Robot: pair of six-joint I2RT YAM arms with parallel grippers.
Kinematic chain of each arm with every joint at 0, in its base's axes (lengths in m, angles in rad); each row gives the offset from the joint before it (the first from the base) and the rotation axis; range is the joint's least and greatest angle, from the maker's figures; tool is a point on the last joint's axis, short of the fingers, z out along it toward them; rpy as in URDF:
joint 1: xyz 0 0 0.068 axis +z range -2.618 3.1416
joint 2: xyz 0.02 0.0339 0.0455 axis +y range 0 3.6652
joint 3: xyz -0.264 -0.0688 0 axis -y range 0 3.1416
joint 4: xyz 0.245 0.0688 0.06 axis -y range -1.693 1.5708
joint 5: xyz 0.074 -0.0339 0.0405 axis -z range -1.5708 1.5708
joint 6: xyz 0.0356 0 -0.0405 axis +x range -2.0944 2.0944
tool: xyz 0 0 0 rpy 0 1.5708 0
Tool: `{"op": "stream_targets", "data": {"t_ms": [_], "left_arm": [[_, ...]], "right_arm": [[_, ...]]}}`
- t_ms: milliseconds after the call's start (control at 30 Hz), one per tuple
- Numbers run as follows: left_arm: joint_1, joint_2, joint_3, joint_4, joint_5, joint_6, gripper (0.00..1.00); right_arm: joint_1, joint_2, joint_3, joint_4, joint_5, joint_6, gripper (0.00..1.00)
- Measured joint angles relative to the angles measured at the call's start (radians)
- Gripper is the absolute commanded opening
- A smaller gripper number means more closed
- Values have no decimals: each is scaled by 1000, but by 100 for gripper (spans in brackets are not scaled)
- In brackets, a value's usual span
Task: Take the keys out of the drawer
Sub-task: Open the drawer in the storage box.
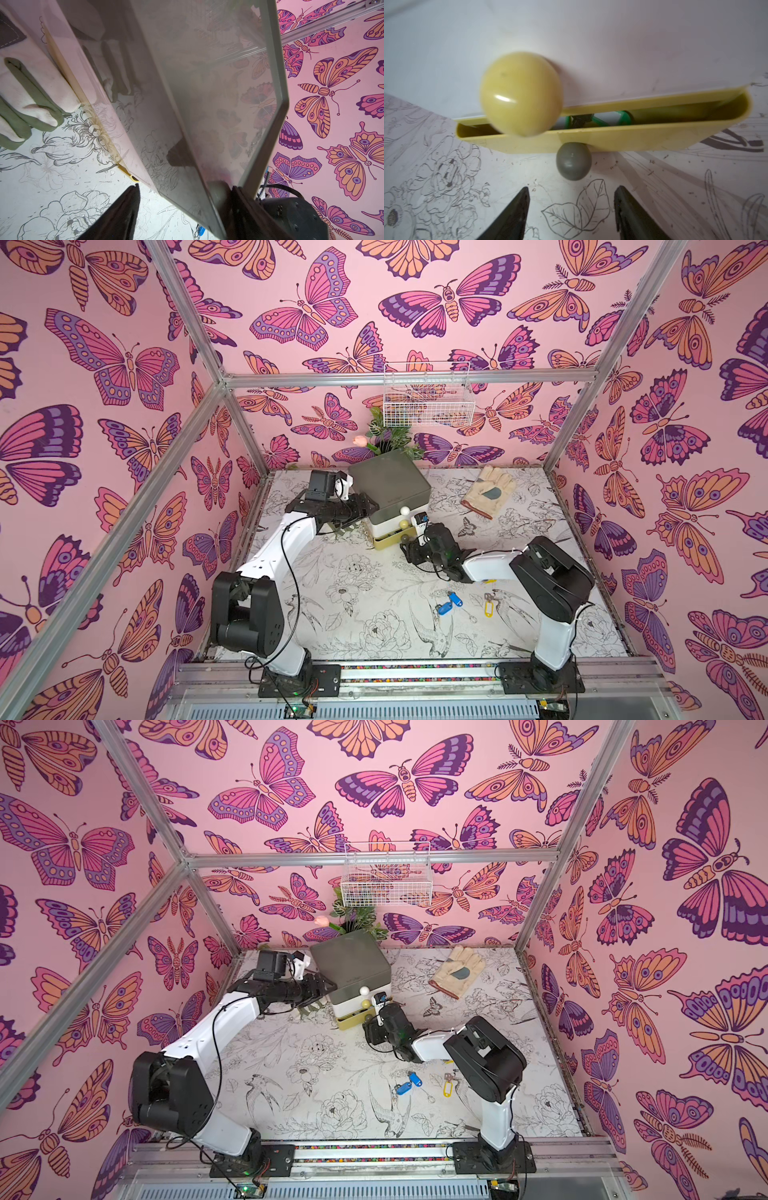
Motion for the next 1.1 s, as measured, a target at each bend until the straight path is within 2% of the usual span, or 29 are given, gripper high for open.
{"op": "stream_targets", "data": {"t_ms": [767, 1100], "left_arm": [[0, 2, -2, 12, 0, 0, 75], [2, 1, -19, 46, 5, -6, 75]], "right_arm": [[-3, 93, 61, 38, 51, -59, 67], [-3, 129, 84, 113, 51, -76, 62]]}}
